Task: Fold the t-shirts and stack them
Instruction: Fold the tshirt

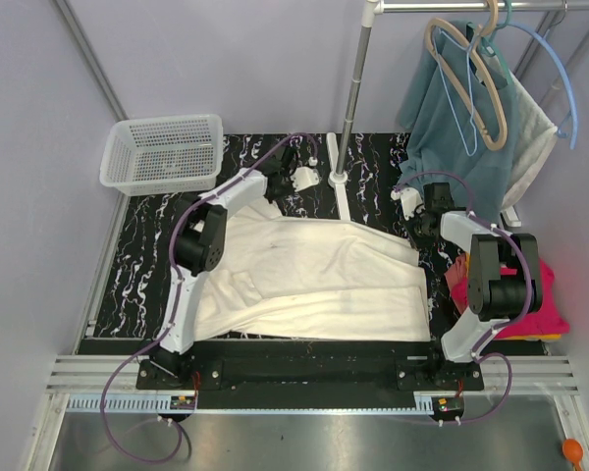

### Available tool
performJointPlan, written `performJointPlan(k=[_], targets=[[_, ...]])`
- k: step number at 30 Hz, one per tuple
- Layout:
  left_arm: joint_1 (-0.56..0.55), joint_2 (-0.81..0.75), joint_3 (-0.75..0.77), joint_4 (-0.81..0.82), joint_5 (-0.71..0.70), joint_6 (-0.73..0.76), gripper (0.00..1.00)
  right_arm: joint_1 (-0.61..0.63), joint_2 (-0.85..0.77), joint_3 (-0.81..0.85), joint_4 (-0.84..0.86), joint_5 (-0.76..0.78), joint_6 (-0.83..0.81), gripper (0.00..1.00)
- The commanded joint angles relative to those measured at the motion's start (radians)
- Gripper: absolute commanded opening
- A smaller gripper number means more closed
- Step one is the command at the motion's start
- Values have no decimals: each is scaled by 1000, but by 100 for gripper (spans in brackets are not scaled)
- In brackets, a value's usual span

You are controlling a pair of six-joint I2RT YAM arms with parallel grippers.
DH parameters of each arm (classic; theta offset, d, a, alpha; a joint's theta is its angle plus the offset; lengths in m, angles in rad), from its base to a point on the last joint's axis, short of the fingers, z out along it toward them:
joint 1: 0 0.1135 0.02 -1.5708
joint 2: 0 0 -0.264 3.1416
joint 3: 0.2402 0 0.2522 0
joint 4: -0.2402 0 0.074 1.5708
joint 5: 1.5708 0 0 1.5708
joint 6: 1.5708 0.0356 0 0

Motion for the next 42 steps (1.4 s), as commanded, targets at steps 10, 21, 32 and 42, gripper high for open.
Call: performJointPlan(k=[10, 21, 32, 42], targets=[[-4, -285, -136, 72, -59, -14, 0, 0, -30, -25, -45, 30, -12, 0], [66, -266, -155, 51, -3, 44, 53, 0, -54, -45, -46, 42, -23, 0], [234, -125, 70, -266, 312, 52, 89, 0, -26, -84, -9, 62, -30, 0], [246, 52, 293, -354, 348, 129, 89, 0, -65, -122, 0, 117, -60, 0]])
